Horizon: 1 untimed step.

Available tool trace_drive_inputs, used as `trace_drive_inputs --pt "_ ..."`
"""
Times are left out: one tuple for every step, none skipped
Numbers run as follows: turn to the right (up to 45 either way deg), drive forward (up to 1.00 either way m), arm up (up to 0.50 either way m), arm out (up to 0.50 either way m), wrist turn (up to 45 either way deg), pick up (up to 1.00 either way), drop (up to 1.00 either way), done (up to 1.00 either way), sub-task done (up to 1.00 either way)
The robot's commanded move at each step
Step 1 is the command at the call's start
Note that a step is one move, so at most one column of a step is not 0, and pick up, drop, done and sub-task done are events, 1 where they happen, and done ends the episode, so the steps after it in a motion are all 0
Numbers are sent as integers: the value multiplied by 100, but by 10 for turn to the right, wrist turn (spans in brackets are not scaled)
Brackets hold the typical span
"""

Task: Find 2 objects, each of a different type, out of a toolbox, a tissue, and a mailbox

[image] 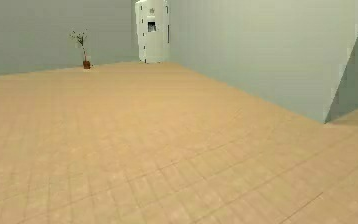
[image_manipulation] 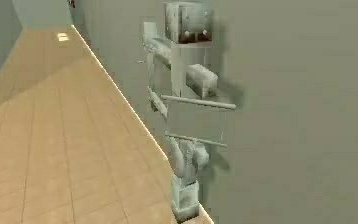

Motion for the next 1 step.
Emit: trace_drive_inputs --pt "-450 0 0 0 0 0 0 0 0"
